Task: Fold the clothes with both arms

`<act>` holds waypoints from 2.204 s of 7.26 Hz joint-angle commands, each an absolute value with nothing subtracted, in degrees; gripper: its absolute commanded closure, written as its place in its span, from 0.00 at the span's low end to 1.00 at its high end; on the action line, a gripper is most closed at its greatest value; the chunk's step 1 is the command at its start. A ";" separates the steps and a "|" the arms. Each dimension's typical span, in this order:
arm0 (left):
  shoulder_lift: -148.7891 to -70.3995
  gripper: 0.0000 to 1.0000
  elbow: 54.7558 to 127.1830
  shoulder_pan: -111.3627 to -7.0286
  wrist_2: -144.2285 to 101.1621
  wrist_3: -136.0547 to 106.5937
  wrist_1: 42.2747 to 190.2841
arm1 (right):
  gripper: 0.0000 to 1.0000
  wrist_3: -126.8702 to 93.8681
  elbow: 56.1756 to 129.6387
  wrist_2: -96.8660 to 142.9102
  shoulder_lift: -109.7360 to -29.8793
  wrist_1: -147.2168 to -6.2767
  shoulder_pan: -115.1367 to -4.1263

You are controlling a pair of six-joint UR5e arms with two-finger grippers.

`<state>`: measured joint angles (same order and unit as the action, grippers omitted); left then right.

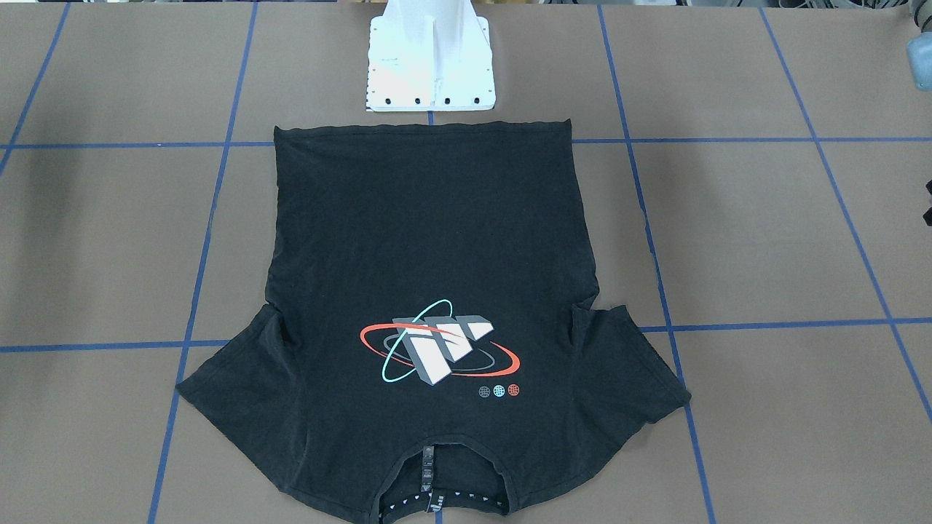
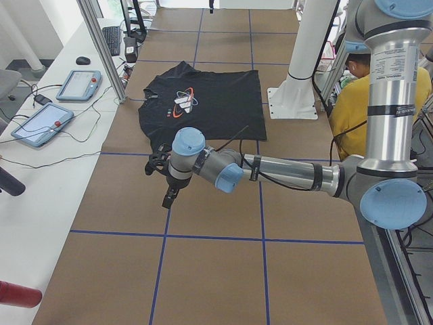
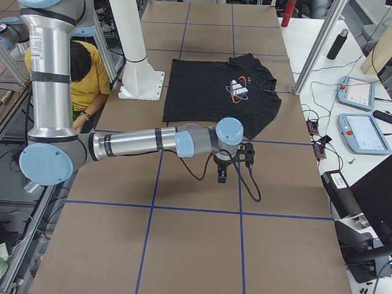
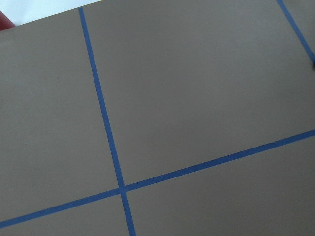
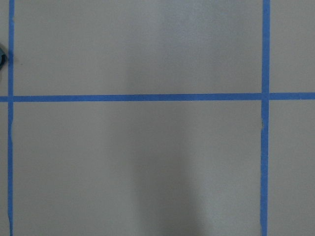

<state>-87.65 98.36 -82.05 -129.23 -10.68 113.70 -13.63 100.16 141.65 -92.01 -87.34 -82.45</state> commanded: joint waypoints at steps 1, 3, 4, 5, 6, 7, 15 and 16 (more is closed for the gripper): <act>-87.89 0.01 100.26 -82.00 -129.64 -10.90 110.33 | 0.00 -13.62 100.54 141.77 -92.81 -86.84 -82.88; -87.10 0.01 101.25 -82.00 -129.64 -10.81 110.13 | 0.00 -13.71 100.99 141.42 -92.64 -86.66 -82.88; -86.84 0.01 101.51 -82.00 -129.81 -10.90 110.21 | 0.00 -13.80 100.73 141.07 -92.98 -86.66 -82.79; -86.84 0.01 101.51 -82.00 -129.81 -10.90 110.21 | 0.00 -13.89 100.64 141.33 -93.16 -86.66 -82.79; -86.84 0.01 101.43 -81.91 -129.81 -10.90 110.21 | 0.00 -14.06 100.98 142.20 -93.43 -86.75 -82.79; -86.84 0.01 101.51 -81.83 -129.81 -10.90 110.39 | 0.00 -13.98 100.64 143.77 -93.43 -84.57 -82.44; -86.84 0.01 103.36 -81.83 -129.20 -10.99 110.74 | 0.07 -46.09 66.42 133.63 -57.93 -61.98 -64.35; -86.84 0.01 103.79 -81.83 -129.11 -10.99 110.74 | 0.07 -50.58 62.01 129.07 -57.92 -51.09 -61.46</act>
<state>-86.84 103.24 -81.82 -129.26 -10.98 110.74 -44.79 68.63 133.92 -59.29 -63.65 -64.09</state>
